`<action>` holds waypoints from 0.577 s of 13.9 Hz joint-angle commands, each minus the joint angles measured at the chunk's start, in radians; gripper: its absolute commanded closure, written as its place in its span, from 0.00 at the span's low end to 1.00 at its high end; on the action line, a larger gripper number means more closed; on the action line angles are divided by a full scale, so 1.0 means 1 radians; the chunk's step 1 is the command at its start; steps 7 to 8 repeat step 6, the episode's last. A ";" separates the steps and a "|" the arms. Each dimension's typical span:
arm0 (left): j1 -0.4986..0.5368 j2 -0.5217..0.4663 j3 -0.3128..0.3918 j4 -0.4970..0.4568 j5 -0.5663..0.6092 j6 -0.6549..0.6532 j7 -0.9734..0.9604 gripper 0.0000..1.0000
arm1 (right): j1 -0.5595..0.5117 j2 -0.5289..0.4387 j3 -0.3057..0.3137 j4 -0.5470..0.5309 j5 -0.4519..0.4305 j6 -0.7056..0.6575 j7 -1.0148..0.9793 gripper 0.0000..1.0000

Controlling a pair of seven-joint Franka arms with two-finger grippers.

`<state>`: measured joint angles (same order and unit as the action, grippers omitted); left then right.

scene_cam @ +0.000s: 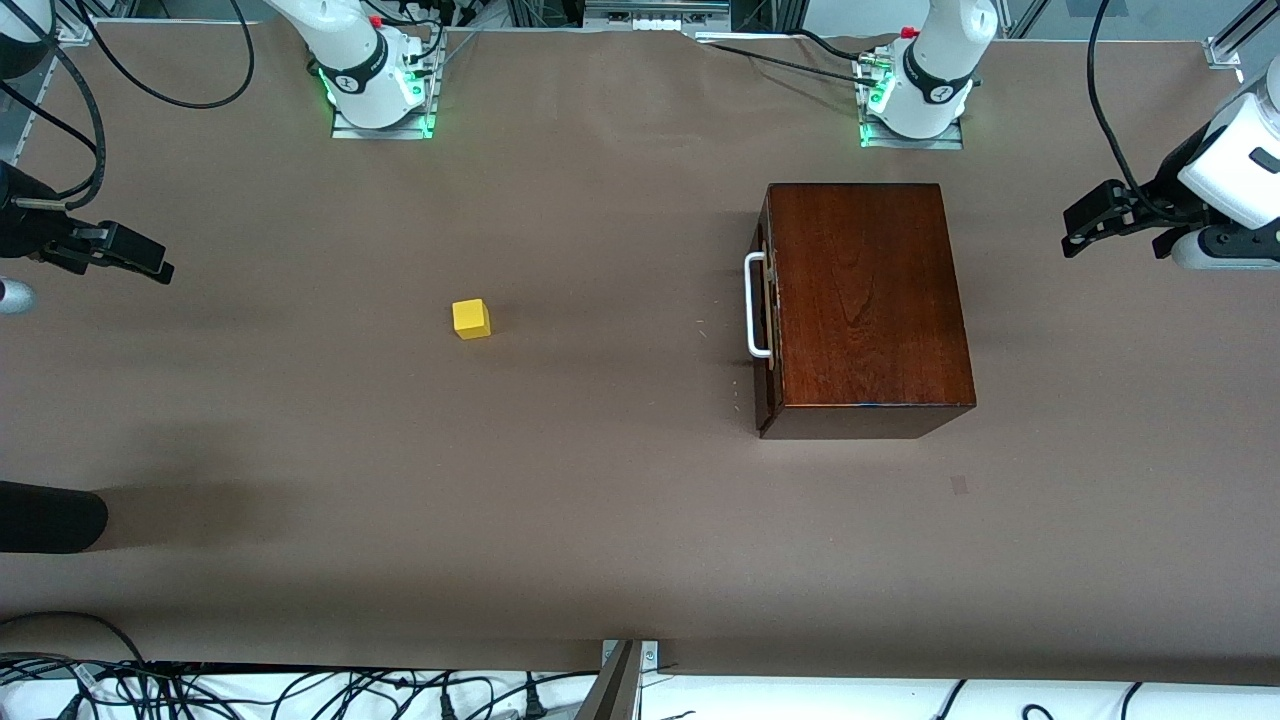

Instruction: Open drawer, take yellow block, close drawer

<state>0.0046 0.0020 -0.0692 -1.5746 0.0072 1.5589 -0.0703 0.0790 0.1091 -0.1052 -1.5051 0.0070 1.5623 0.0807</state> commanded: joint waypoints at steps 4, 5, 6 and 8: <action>0.037 -0.010 -0.040 -0.012 -0.012 -0.003 0.010 0.00 | 0.008 -0.013 -0.007 0.006 -0.002 -0.016 0.010 0.00; 0.038 -0.011 -0.032 -0.012 -0.022 -0.005 0.010 0.00 | 0.008 -0.013 -0.005 0.006 -0.002 -0.018 0.008 0.00; 0.040 -0.010 -0.031 -0.007 -0.023 -0.002 0.013 0.00 | 0.008 -0.013 -0.005 0.006 -0.002 -0.016 0.010 0.00; 0.040 -0.010 -0.031 -0.007 -0.023 -0.002 0.013 0.00 | 0.008 -0.013 -0.005 0.006 -0.002 -0.016 0.010 0.00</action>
